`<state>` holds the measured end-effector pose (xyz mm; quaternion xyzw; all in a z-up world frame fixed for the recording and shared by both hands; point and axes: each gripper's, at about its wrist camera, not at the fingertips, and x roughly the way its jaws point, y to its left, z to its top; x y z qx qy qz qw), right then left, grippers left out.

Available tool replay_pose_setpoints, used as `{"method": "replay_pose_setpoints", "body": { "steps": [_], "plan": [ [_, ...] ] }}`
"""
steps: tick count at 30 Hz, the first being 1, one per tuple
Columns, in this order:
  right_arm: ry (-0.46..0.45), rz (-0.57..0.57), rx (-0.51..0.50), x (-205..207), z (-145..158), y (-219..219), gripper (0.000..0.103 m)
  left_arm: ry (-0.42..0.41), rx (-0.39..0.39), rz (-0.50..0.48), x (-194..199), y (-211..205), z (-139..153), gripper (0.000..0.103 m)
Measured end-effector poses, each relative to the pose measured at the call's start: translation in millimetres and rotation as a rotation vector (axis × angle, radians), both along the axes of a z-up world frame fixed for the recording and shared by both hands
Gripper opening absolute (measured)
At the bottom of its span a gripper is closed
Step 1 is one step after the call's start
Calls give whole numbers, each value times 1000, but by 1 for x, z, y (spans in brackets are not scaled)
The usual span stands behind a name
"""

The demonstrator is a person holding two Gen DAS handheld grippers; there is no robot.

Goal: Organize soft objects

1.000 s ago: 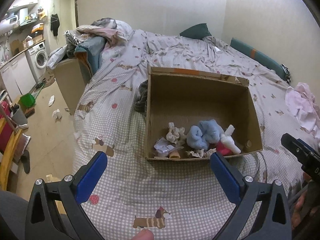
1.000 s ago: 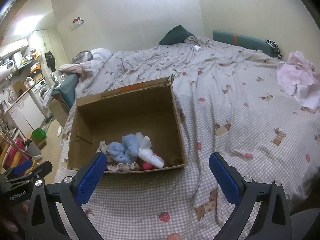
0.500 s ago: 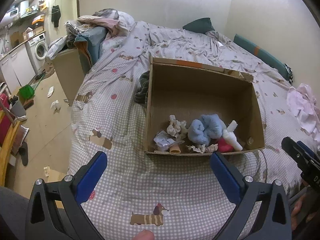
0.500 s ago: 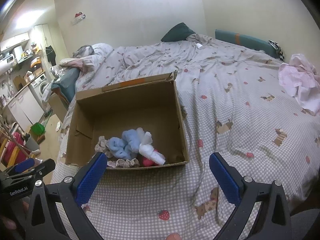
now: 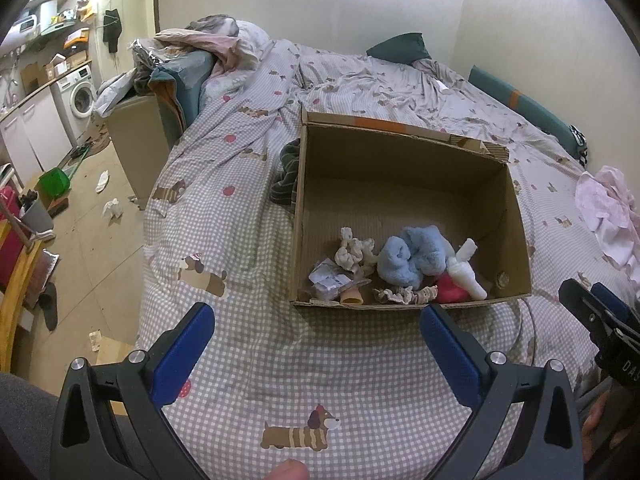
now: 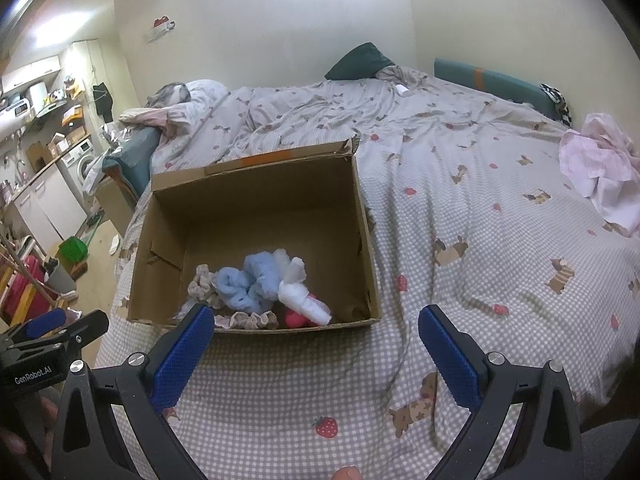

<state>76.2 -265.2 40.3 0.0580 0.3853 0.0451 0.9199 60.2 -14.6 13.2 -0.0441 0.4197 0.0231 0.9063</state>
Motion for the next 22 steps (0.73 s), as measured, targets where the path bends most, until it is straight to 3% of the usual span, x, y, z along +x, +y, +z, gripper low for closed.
{"method": "replay_pose_setpoints", "body": {
  "steps": [22],
  "plan": [
    [-8,10,31,0,6,-1,103,0,-7,4,-3,3,-2,102]
  ]
}}
